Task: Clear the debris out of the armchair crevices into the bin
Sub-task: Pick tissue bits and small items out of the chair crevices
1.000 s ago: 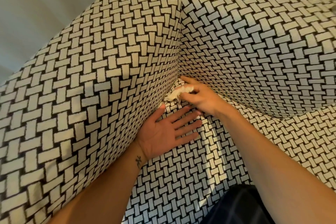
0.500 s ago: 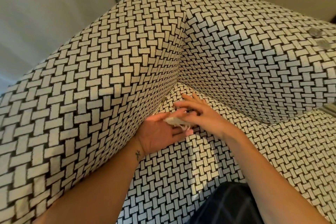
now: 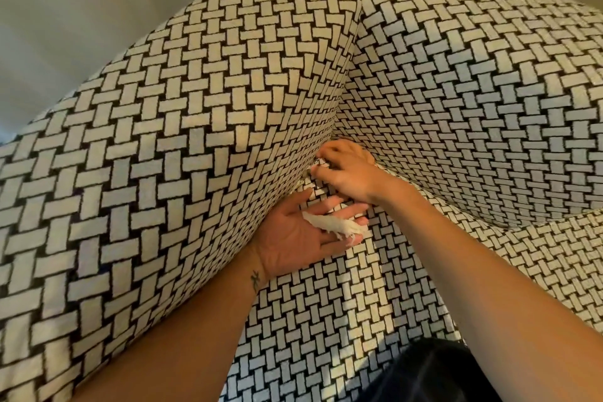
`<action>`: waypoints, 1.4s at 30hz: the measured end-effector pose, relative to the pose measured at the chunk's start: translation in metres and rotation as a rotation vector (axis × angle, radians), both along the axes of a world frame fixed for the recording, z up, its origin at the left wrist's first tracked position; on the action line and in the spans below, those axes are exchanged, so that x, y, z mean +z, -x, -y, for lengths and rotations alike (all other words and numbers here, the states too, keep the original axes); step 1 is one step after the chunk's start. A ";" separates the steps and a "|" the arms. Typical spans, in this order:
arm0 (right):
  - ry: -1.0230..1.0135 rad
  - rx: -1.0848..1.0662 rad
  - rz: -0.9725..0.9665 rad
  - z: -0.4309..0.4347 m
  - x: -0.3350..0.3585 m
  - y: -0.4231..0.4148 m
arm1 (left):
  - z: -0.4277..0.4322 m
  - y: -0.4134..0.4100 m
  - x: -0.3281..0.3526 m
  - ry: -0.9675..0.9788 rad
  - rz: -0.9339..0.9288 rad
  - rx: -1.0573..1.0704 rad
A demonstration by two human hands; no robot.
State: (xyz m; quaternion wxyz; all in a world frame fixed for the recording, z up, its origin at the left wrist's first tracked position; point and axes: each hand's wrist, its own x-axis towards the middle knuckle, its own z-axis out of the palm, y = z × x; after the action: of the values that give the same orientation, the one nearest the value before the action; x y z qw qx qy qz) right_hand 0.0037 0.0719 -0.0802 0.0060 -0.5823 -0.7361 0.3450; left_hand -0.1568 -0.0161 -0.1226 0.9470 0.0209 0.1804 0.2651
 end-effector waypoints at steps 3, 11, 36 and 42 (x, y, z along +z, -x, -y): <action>-0.061 0.100 0.130 -0.004 -0.005 0.004 | 0.000 0.000 -0.001 0.005 -0.015 0.000; -0.006 0.115 0.236 -0.013 0.004 0.015 | -0.001 -0.002 0.003 -0.058 -0.056 -0.004; 0.130 -0.014 0.108 -0.020 0.008 0.018 | 0.000 -0.001 0.003 -0.039 -0.093 -0.006; 0.117 -0.046 0.084 -0.019 0.007 0.020 | 0.001 -0.002 0.005 -0.034 -0.084 -0.014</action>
State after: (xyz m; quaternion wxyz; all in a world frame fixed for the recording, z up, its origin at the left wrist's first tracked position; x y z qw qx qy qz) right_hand -0.0162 0.0911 -0.0729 -0.0513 -0.6124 -0.7007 0.3624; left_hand -0.1548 -0.0172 -0.1174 0.9400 0.0492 0.2152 0.2603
